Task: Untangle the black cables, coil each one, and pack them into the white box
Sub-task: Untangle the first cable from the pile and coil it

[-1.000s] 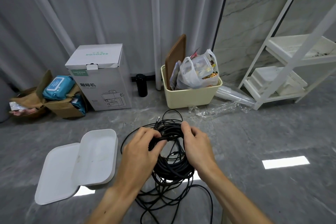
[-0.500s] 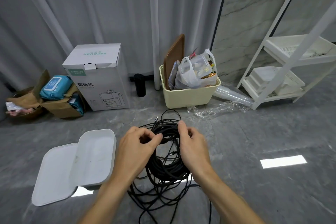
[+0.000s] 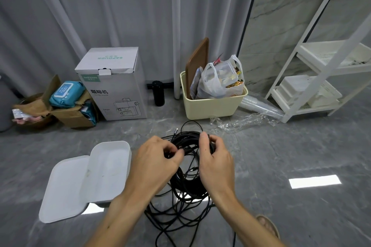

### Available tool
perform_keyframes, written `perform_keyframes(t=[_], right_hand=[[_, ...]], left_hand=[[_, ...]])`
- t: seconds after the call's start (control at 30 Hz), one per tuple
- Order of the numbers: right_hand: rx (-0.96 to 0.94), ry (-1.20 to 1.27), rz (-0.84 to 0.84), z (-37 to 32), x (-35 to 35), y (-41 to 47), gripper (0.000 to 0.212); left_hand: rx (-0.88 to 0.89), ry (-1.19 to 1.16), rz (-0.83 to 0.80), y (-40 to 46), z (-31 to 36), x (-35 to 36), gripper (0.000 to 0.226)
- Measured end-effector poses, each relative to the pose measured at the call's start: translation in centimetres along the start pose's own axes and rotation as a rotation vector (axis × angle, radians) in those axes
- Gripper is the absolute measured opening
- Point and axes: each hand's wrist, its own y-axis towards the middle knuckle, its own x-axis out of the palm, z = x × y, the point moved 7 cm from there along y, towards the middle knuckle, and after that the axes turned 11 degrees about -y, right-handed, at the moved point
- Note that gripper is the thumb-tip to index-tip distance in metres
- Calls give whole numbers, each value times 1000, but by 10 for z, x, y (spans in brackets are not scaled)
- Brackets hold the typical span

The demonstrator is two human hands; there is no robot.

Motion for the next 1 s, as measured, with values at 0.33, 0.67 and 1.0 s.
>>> perform_keyframes(t=[0.33, 0.67, 1.0], right_hand=[[162, -1, -153, 14, 3, 11, 41], [275, 11, -371, 28, 8, 18, 47], [388, 334, -397, 29, 26, 5, 48]], left_hand=[[300, 135, 22, -3, 5, 15, 22], [268, 18, 106, -9, 1, 14, 16], [-400, -1023, -173, -6, -17, 28, 37]])
